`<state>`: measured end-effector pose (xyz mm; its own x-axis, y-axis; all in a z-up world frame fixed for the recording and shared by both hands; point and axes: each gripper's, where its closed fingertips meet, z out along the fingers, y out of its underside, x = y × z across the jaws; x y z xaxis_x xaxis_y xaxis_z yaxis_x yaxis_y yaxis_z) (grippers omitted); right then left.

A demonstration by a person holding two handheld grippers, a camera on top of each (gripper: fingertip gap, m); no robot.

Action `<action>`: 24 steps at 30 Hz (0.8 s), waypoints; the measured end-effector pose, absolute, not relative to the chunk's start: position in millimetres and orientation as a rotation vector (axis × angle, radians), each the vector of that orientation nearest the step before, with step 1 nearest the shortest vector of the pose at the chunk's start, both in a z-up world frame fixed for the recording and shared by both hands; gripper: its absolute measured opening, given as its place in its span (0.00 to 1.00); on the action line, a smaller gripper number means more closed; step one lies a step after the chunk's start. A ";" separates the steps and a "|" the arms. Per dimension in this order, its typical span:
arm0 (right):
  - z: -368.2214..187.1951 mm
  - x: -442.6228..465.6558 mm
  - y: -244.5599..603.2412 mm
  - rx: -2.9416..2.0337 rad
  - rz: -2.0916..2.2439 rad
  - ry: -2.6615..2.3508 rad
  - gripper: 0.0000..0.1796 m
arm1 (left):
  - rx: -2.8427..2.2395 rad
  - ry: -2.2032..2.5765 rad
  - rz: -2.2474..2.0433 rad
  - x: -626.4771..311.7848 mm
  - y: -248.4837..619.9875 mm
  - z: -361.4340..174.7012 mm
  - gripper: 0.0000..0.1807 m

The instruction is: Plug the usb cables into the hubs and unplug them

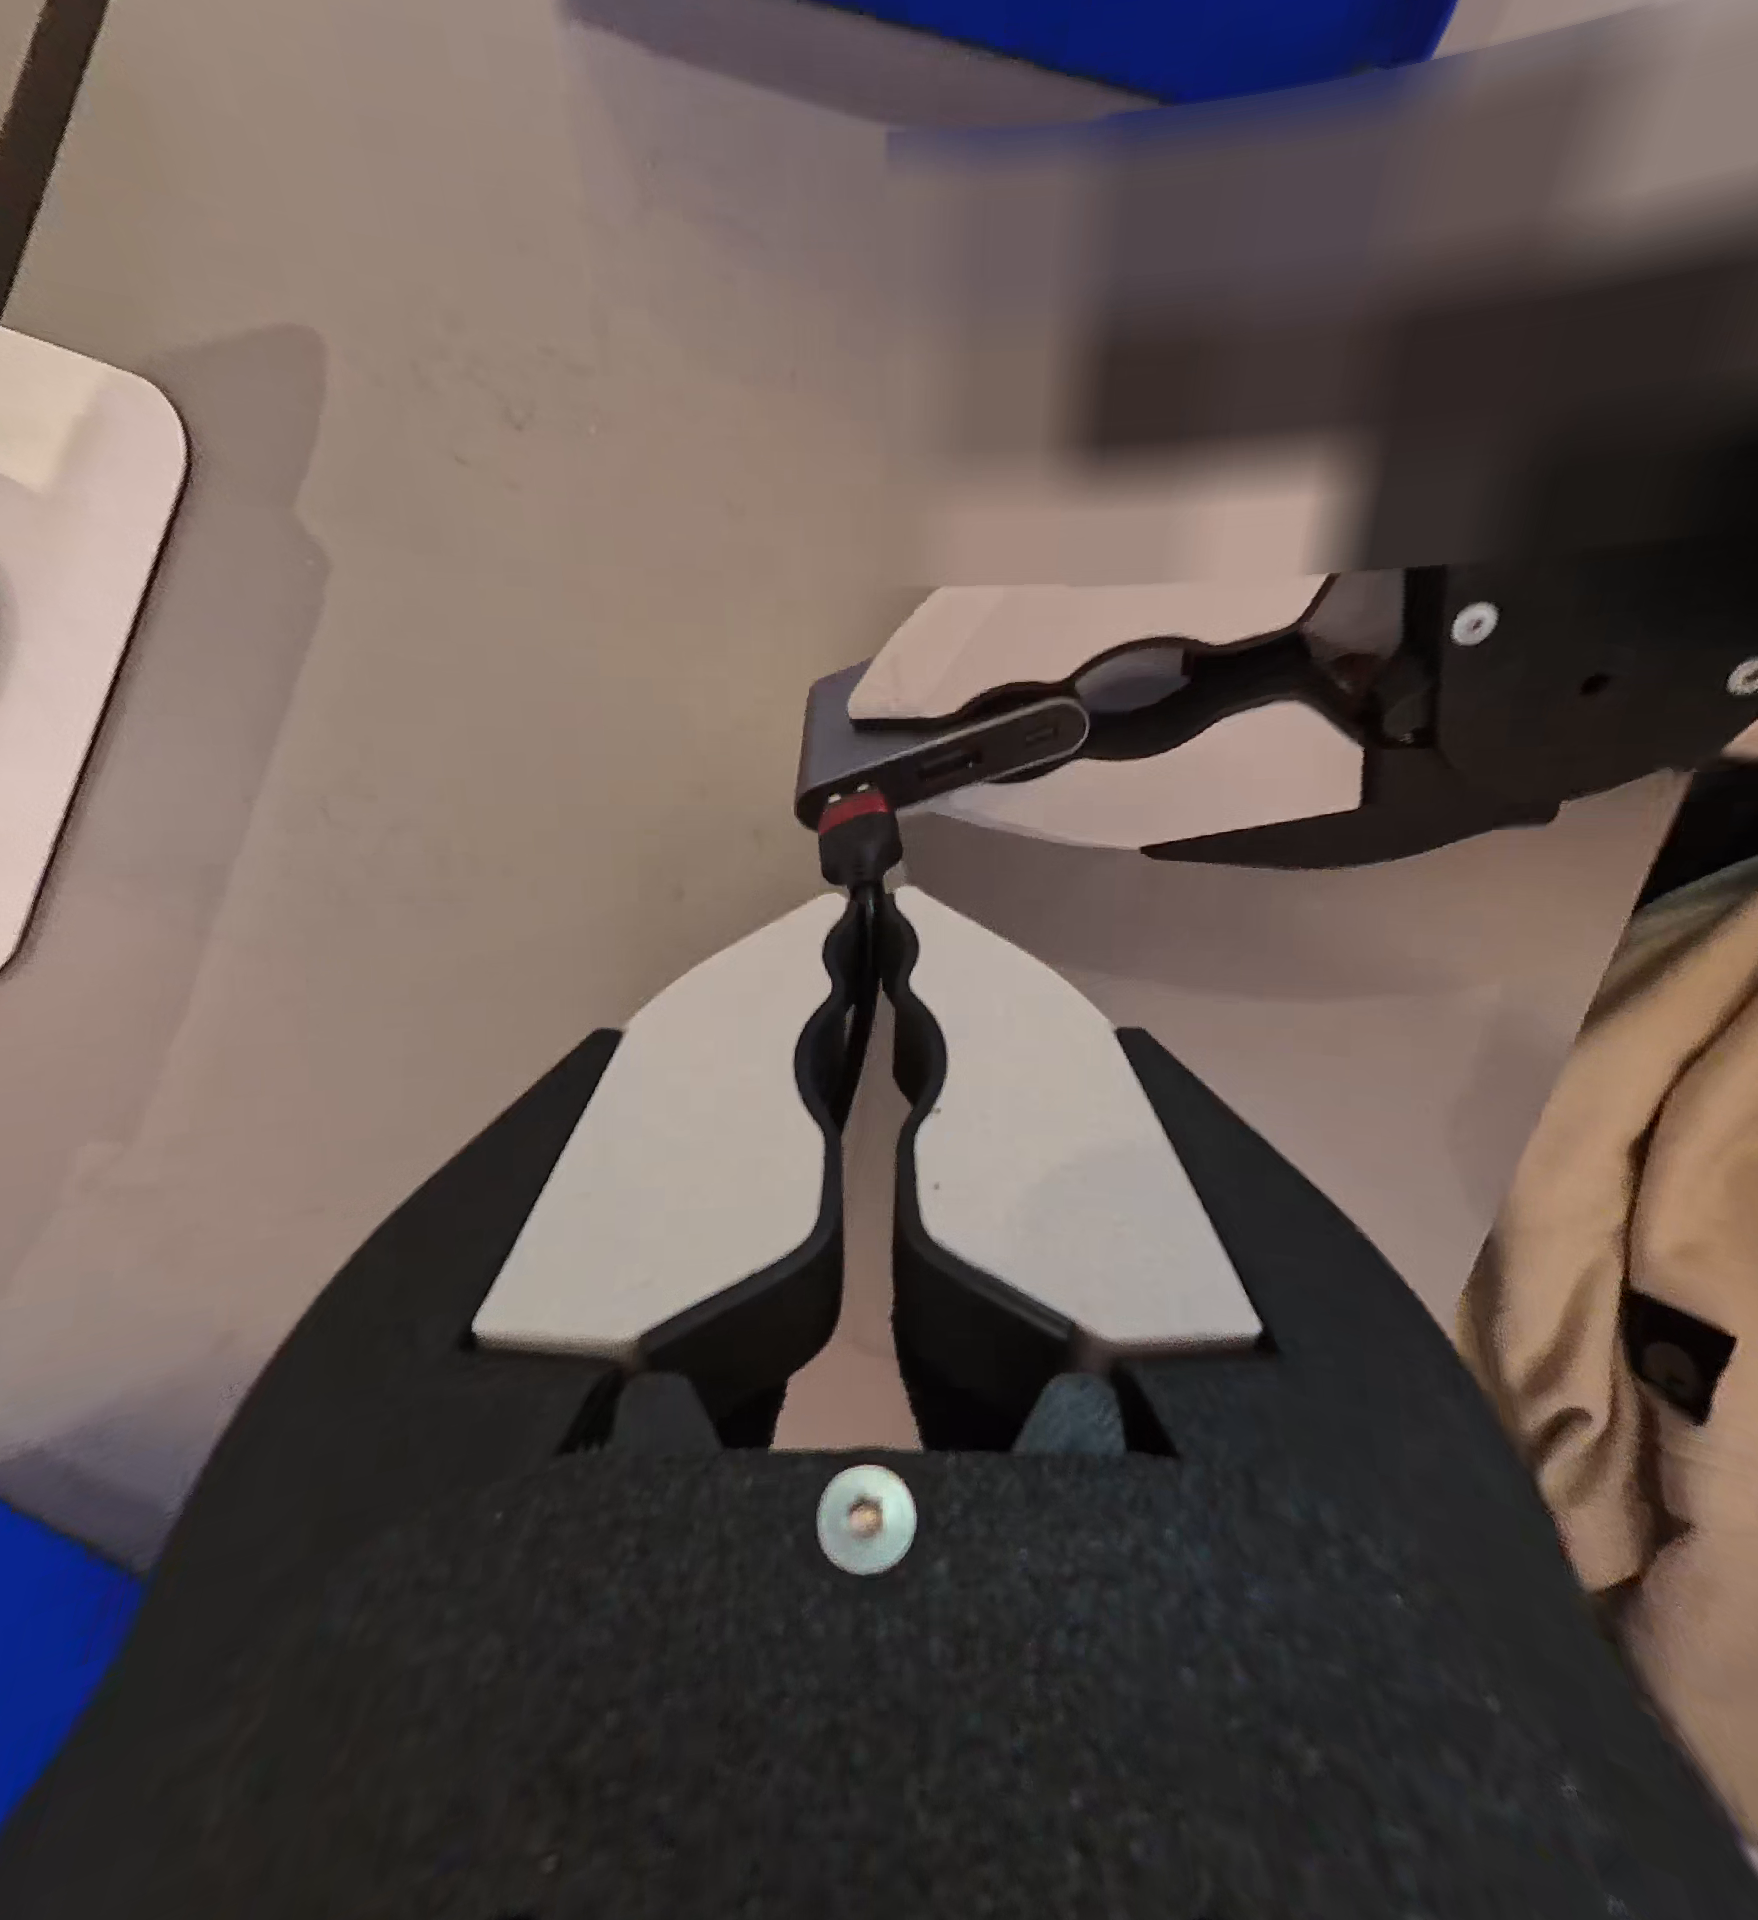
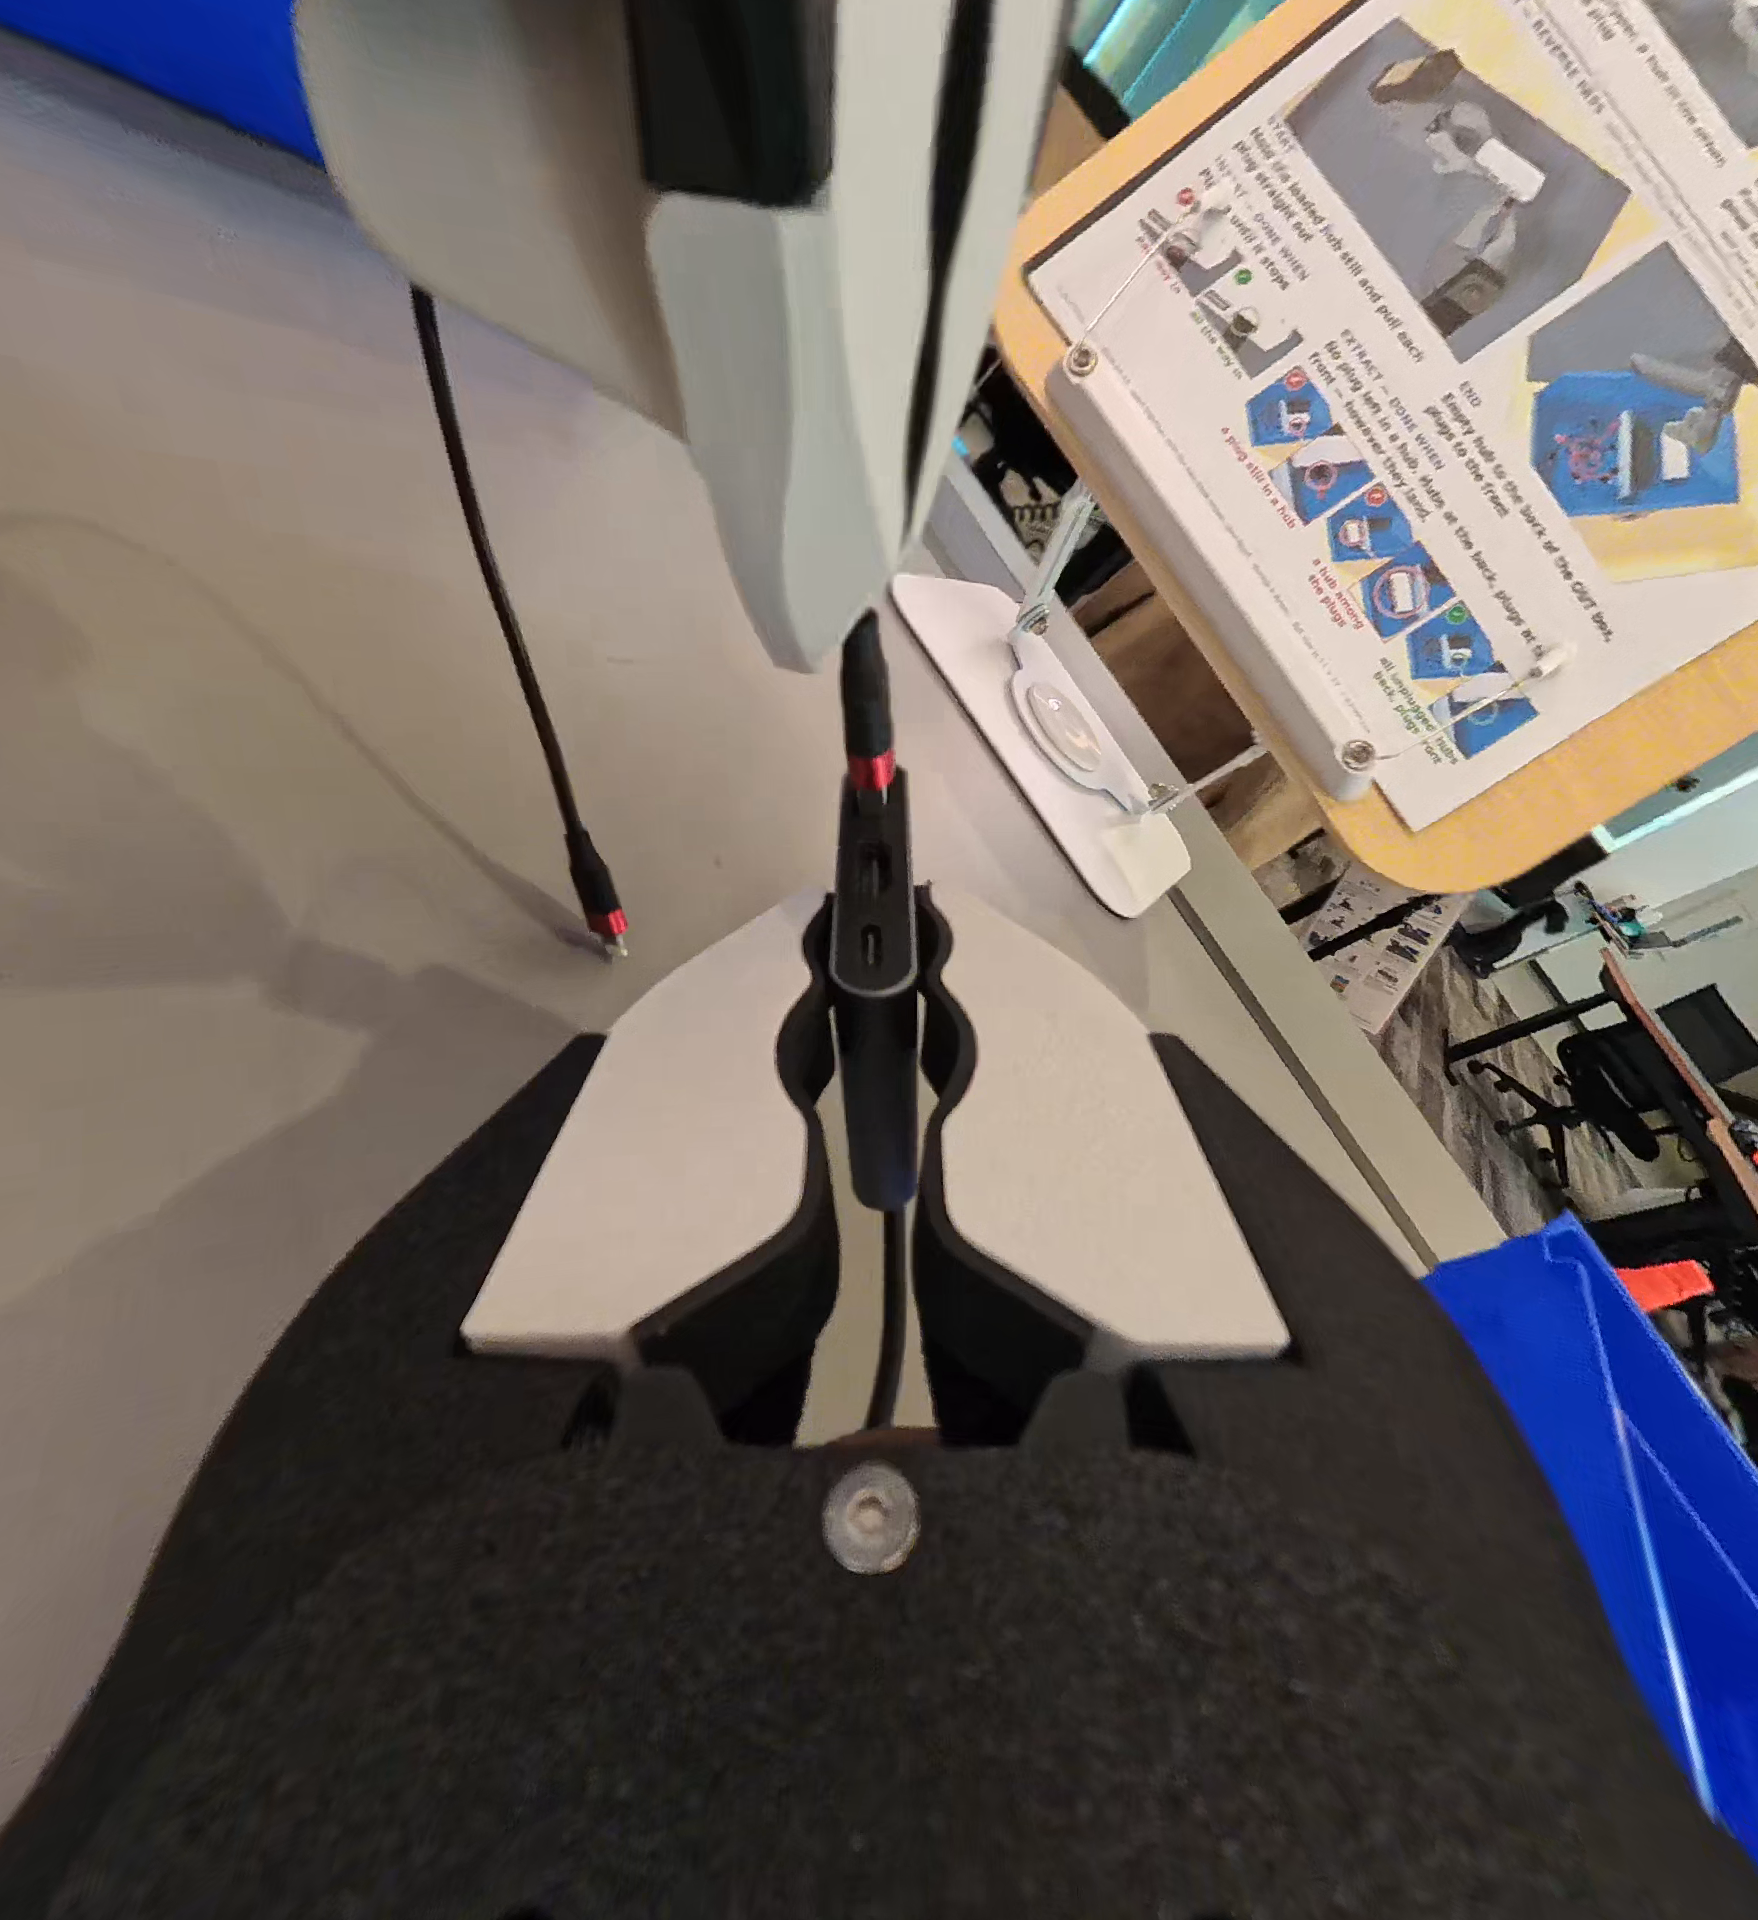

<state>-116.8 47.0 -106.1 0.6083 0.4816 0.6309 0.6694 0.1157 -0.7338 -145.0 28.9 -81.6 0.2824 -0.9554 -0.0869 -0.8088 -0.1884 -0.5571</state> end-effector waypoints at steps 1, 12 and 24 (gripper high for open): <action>-103.4 -115.5 47.1 -1.528 -0.178 -0.990 0.07 | -2.071 1.558 -0.428 -143.8 29.1 -80.3 0.01; -104.1 -120.6 41.0 -1.501 -0.139 -1.021 0.07 | -2.104 1.514 -0.579 -145.0 37.6 -85.9 0.01; -100.0 -128.7 32.9 -1.446 -0.069 -1.055 0.06 | -2.079 1.549 -0.654 -148.9 30.5 -83.2 0.01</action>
